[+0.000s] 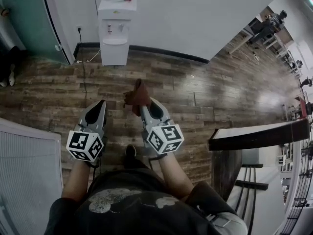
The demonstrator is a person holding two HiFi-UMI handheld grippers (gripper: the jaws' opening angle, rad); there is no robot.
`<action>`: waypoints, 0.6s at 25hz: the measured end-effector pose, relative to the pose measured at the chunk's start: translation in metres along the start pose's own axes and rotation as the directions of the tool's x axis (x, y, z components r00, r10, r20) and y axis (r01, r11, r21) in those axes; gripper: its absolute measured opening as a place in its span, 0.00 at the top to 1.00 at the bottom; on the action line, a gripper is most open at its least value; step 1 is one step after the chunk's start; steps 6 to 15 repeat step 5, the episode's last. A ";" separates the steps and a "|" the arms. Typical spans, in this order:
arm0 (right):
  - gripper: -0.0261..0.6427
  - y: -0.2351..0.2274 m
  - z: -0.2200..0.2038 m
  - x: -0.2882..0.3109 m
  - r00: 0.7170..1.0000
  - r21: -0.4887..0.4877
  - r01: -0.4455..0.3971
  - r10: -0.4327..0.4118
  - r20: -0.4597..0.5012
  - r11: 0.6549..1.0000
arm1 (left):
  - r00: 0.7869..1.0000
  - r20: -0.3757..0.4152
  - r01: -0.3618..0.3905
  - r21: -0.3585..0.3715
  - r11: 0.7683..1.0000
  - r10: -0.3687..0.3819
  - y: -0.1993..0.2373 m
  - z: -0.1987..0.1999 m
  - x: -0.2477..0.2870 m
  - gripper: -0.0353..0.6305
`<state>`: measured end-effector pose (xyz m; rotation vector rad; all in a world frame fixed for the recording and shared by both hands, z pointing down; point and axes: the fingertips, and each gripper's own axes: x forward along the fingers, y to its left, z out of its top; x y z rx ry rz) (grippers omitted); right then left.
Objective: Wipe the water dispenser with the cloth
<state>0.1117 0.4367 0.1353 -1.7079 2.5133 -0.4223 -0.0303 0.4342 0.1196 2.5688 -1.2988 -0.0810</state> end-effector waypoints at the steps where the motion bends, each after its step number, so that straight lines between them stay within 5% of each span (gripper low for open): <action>1: 0.87 0.006 0.001 -0.005 1.000 -0.009 0.000 0.000 0.004 1.000 | 1.000 0.003 0.001 0.006 1.000 -0.001 -0.001 0.001 -0.008 0.92; 15: 0.87 0.030 0.002 -0.025 1.000 -0.039 0.001 -0.001 0.009 0.999 | 1.000 0.017 0.004 0.009 1.000 -0.004 -0.005 0.003 -0.041 0.92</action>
